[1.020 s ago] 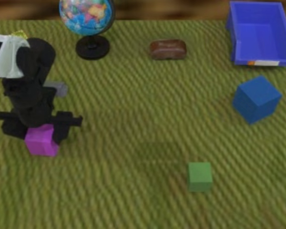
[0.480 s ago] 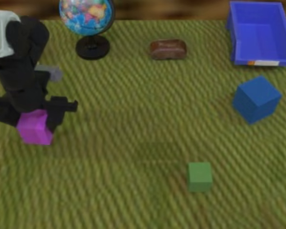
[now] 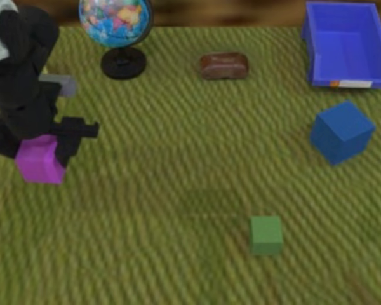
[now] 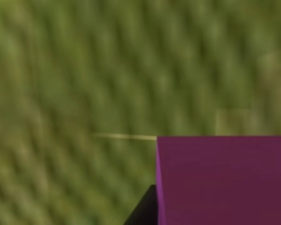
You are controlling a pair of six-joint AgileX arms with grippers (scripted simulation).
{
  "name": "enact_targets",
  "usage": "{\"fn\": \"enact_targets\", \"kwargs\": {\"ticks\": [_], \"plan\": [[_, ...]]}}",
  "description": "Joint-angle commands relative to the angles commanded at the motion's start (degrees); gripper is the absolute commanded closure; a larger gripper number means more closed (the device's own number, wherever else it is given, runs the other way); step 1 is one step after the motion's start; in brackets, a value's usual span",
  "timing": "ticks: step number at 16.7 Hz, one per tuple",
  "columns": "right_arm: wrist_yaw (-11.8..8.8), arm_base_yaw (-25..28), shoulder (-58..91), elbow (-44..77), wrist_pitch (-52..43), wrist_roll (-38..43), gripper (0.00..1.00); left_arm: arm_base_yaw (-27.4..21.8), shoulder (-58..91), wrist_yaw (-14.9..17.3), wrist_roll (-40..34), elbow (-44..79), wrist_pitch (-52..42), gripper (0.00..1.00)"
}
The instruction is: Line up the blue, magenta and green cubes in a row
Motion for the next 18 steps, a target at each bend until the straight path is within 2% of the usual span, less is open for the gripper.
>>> {"fn": "enact_targets", "kwargs": {"ticks": [2,4,11,13,15,18], "plan": [[0.0,0.0,0.0,0.0,0.0,0.0,0.0,-2.0,0.8,0.1,-1.9,1.3,-0.6,1.0],[0.0,0.0,0.0,0.0,0.0,0.0,0.0,-6.2,2.3,0.1,-6.3,3.6,-1.9,1.0],[0.0,0.0,0.0,0.0,0.0,0.0,0.0,-29.3,7.9,-0.2,-34.5,14.3,-7.4,1.0],[0.0,0.0,0.0,0.0,0.0,0.0,0.0,-35.0,8.9,-0.4,-40.6,16.7,-8.5,1.0],[0.0,0.0,0.0,0.0,0.0,0.0,0.0,-38.6,9.3,-0.6,-44.4,18.2,-9.2,1.0],[0.0,0.0,0.0,0.0,0.0,0.0,0.0,-39.9,9.4,-0.6,-45.6,18.7,-9.4,1.0]]}}
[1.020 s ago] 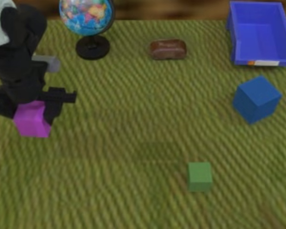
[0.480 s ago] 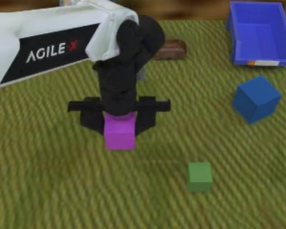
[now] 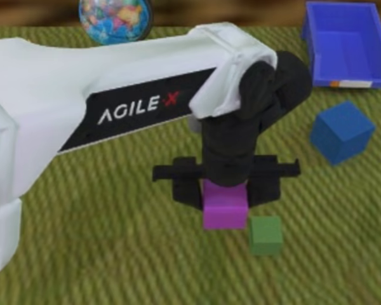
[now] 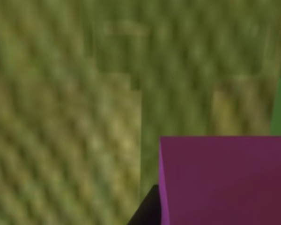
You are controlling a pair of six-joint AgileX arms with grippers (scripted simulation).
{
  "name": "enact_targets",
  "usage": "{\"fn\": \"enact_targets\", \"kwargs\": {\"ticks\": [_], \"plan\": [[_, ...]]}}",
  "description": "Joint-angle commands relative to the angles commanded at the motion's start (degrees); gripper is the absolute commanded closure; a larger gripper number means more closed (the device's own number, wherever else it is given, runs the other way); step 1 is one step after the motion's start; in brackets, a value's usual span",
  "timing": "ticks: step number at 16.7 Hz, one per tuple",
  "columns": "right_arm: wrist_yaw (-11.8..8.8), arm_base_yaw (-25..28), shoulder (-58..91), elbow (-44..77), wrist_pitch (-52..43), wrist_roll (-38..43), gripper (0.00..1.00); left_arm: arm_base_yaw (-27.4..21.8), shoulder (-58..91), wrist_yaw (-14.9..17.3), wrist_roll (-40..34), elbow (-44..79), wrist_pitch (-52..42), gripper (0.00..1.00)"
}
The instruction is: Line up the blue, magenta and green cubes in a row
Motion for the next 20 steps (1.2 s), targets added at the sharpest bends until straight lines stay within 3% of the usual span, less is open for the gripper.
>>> {"fn": "enact_targets", "kwargs": {"ticks": [4,12,17,20], "plan": [[0.0,0.0,0.0,0.0,0.0,0.0,0.0,0.2,-0.1,0.1,0.1,-0.7,1.0,1.0],[0.0,0.0,0.0,0.0,0.0,0.0,0.0,0.0,3.8,0.1,0.1,-9.6,13.3,1.0],[0.0,0.0,0.0,0.0,0.0,0.0,0.0,0.0,4.0,0.0,0.1,-10.2,14.2,1.0],[0.0,0.0,0.0,0.0,0.0,0.0,0.0,0.0,4.0,0.0,0.1,-10.2,14.2,0.77]]}}
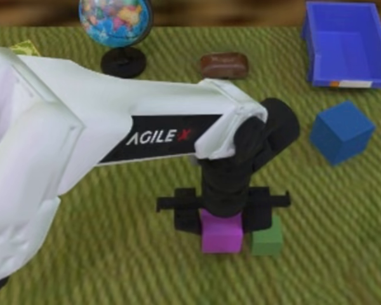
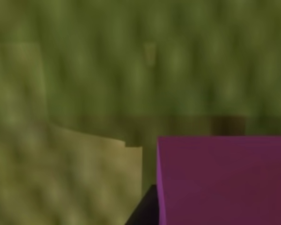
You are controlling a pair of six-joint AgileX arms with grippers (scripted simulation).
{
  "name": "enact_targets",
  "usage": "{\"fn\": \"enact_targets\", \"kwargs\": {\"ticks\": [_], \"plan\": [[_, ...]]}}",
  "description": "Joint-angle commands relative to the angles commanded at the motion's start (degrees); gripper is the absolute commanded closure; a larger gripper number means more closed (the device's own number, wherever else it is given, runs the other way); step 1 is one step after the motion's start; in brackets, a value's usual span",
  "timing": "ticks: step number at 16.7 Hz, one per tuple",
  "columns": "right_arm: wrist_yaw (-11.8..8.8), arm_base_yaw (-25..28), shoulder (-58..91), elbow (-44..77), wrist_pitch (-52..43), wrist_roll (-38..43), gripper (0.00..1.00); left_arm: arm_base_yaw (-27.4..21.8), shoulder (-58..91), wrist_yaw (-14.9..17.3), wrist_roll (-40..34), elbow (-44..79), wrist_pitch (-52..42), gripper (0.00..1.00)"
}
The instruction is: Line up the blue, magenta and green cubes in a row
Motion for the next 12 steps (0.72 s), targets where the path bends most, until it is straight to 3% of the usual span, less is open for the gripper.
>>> {"fn": "enact_targets", "kwargs": {"ticks": [10,12], "plan": [[0.0,0.0,0.0,0.0,0.0,0.0,0.0,0.0,0.0,0.0,0.0,0.0,0.0,0.02],[0.0,0.0,0.0,0.0,0.0,0.0,0.0,0.0,0.0,0.0,0.0,0.0,0.0,0.0]]}}
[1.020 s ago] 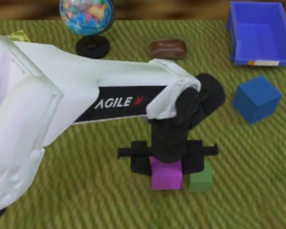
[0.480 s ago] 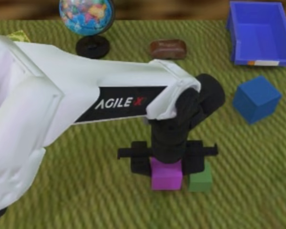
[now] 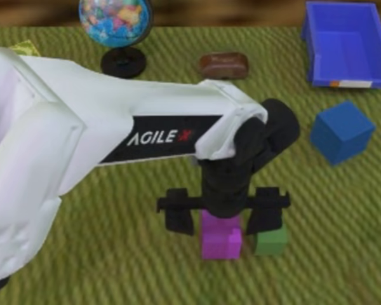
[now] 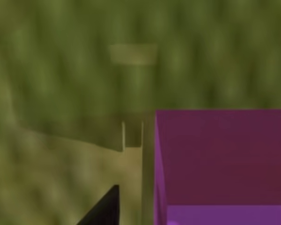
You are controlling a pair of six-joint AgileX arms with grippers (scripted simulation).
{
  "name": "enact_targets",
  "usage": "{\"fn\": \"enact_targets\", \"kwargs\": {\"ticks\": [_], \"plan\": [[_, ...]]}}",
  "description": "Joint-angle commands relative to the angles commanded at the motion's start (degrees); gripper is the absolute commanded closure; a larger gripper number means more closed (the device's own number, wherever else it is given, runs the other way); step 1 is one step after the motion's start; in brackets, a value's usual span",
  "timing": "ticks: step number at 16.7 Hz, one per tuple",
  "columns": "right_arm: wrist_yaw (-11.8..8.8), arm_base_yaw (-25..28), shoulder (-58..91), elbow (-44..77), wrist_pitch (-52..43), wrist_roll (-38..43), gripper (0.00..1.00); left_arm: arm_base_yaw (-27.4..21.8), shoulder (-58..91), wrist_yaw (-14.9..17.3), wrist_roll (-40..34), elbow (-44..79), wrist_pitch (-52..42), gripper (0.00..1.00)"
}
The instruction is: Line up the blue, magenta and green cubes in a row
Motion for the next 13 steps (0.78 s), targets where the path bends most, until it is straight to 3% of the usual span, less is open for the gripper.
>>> {"fn": "enact_targets", "kwargs": {"ticks": [8,13], "plan": [[0.0,0.0,0.0,0.0,0.0,0.0,0.0,0.0,-0.1,0.0,0.0,0.2,-0.2,0.0],[0.0,0.0,0.0,0.0,0.0,0.0,0.0,0.4,-2.7,0.3,-0.2,6.3,-9.2,0.0]]}}
